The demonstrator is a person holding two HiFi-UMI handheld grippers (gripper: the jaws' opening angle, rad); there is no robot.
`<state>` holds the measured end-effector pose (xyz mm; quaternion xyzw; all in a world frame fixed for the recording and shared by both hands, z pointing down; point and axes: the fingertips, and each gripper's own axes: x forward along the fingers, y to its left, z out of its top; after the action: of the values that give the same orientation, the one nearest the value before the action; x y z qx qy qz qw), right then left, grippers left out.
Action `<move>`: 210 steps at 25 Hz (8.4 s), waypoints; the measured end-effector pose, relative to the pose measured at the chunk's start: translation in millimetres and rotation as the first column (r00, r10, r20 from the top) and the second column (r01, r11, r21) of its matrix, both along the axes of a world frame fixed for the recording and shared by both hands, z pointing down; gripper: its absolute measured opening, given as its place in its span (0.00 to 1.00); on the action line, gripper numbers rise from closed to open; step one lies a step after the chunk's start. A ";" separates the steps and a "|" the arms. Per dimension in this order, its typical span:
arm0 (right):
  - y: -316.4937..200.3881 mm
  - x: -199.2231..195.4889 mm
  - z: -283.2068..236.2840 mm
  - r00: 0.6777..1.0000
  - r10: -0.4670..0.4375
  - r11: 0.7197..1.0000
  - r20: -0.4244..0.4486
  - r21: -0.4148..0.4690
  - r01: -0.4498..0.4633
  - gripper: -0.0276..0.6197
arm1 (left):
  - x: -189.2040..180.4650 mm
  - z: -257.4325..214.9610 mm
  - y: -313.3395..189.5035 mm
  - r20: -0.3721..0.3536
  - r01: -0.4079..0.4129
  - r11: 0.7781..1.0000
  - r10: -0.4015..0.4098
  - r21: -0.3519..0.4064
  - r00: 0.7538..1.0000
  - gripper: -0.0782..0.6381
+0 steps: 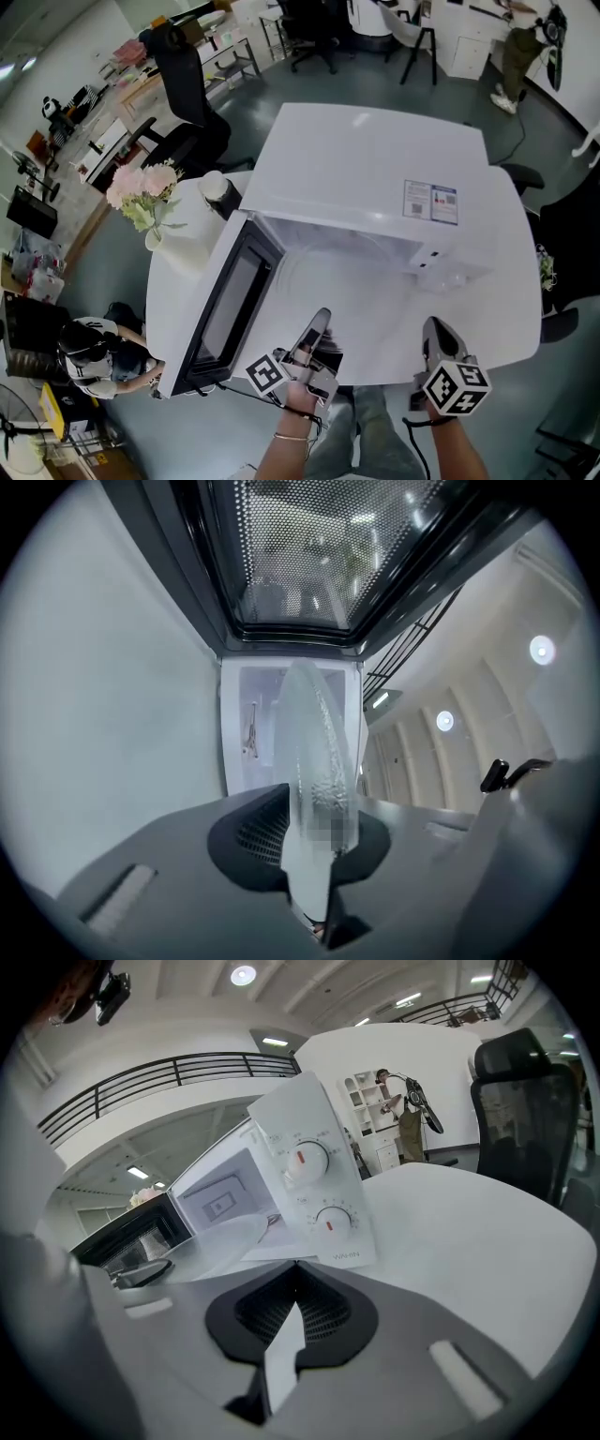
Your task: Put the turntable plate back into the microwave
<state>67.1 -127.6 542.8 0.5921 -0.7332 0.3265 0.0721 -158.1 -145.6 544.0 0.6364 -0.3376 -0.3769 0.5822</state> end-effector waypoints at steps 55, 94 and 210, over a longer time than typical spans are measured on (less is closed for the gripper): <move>-34.1 -13.0 36.2 0.995 -0.045 0.998 -0.084 -0.054 0.040 0.06 | 28.2 17.9 -147.0 -0.011 0.049 0.997 -0.050 -0.059 0.999 0.16; -25.0 -32.1 38.5 0.996 -0.082 0.994 -0.042 -0.078 0.079 0.06 | 38.9 31.5 -194.8 0.084 0.070 0.982 -0.056 -0.177 0.995 0.15; -16.7 -77.5 -145.5 0.969 -0.169 0.948 -0.181 0.238 0.210 0.05 | -37.9 -127.1 0.4 0.941 -0.050 0.992 -0.092 0.114 0.327 0.11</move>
<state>-10.4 -144.3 397.3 0.5472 -0.8146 0.1727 0.0844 -196.0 -145.3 416.8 0.7666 -0.5972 0.0348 0.2333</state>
